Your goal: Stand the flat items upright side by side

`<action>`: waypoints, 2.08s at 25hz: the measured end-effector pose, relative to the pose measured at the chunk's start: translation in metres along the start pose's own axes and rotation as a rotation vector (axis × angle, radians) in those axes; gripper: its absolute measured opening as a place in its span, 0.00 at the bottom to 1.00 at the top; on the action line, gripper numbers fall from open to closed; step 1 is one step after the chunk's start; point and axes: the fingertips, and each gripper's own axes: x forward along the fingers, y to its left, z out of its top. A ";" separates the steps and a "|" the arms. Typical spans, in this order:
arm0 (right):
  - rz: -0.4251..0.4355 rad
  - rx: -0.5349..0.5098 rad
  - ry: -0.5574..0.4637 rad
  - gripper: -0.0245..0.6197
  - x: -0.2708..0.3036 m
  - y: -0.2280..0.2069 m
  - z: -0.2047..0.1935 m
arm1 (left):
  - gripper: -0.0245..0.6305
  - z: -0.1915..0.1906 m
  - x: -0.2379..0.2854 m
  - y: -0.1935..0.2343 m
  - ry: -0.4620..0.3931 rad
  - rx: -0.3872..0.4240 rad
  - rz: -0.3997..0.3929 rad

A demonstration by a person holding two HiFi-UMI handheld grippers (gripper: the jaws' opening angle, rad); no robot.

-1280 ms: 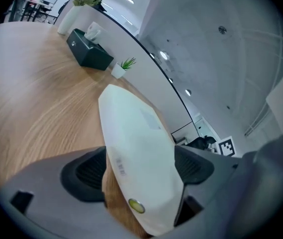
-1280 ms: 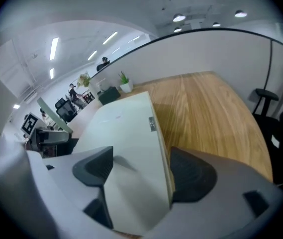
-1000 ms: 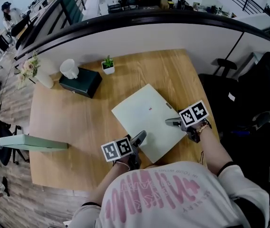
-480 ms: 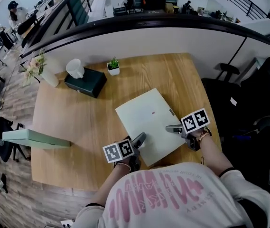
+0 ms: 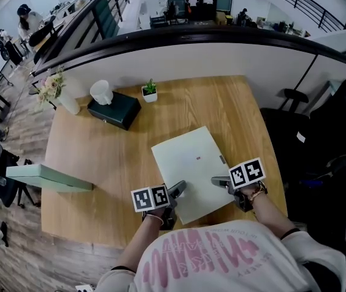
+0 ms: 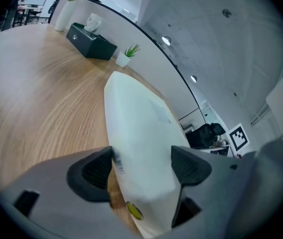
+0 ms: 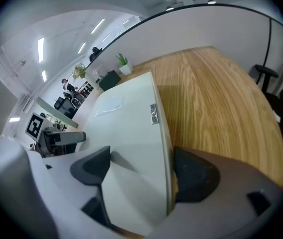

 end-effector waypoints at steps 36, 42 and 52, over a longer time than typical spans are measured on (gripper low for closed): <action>0.205 -0.610 -0.347 0.64 0.005 0.236 -0.047 | 0.63 -0.053 -0.237 0.064 -0.361 0.256 0.247; 0.233 -0.647 -0.360 0.64 0.009 0.286 -0.084 | 0.63 -0.082 -0.292 0.080 -0.392 0.323 0.312; 0.326 -0.751 -0.359 0.64 0.018 0.392 -0.126 | 0.64 -0.122 -0.400 0.119 -0.460 0.278 0.418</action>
